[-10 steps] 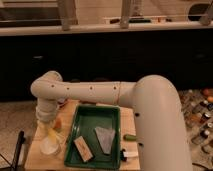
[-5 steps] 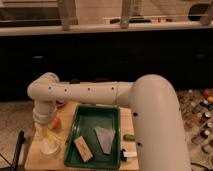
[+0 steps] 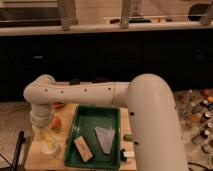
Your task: Place banana in paper cup
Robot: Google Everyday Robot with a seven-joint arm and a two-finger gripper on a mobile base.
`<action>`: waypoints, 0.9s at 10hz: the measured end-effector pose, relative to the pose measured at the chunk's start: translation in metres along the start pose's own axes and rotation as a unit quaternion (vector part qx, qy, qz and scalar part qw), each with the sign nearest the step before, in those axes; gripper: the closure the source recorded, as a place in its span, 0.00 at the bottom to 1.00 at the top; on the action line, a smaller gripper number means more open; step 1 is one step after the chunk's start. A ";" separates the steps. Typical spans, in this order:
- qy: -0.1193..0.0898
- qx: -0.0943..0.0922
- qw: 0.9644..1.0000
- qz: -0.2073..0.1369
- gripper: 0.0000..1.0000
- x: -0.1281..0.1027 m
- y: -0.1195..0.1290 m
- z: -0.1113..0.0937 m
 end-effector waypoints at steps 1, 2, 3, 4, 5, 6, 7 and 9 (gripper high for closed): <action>-0.004 0.000 1.000 0.002 0.95 -0.002 0.001 0.002; -0.007 0.002 1.000 0.004 0.85 -0.002 0.000 0.004; -0.011 0.004 1.000 0.006 0.75 -0.002 0.000 0.006; -0.013 0.005 1.000 0.006 0.67 -0.002 -0.001 0.007; -0.014 0.007 1.000 0.008 0.56 -0.002 0.000 0.008; -0.016 0.007 1.000 0.009 0.47 -0.003 0.001 0.009; -0.016 0.009 1.000 0.010 0.37 -0.003 0.001 0.009; -0.015 0.011 1.000 0.010 0.21 -0.003 0.002 0.009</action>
